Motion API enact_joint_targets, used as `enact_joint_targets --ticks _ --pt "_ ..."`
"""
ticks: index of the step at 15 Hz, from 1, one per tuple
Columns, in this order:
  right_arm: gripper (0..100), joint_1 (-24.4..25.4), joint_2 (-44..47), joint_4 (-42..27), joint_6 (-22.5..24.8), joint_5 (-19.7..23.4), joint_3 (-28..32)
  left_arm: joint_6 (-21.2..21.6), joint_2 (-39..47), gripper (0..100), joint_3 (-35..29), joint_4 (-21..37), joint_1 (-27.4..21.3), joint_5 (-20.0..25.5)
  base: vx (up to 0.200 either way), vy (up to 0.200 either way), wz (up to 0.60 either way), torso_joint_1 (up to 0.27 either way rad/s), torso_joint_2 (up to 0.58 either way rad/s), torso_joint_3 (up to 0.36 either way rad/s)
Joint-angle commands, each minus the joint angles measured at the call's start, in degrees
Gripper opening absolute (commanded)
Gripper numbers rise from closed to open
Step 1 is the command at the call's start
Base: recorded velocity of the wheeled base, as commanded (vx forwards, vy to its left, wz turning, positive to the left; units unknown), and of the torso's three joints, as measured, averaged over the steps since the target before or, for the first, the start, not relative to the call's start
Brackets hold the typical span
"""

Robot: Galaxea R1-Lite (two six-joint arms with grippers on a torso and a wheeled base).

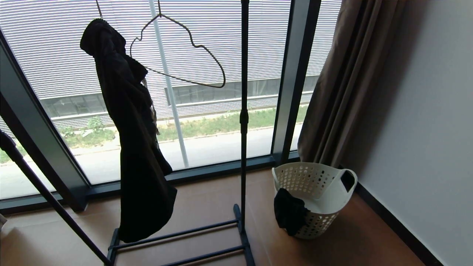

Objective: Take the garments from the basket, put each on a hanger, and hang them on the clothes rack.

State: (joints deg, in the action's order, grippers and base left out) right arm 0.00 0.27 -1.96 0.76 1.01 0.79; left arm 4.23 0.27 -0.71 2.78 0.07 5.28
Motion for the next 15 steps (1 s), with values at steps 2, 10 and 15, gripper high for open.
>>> enact_joint_targets --ticks 2,10,15 --pt "100 0.0 0.08 0.03 0.04 0.04 0.0 -0.01 0.08 100 0.0 0.12 0.01 -0.01 0.1 -0.1 0.0 0.005 0.0 -0.007" --pt "100 0.0 0.08 0.03 0.04 0.04 0.0 -0.01 0.08 100 0.0 0.12 0.01 -0.01 0.05 -0.15 0.0 0.004 0.0 0.002" --pt "100 0.0 0.08 0.12 0.04 0.04 0.0 -0.01 0.08 100 0.0 0.12 0.01 -0.01 0.12 -0.12 0.0 0.002 0.0 0.0"
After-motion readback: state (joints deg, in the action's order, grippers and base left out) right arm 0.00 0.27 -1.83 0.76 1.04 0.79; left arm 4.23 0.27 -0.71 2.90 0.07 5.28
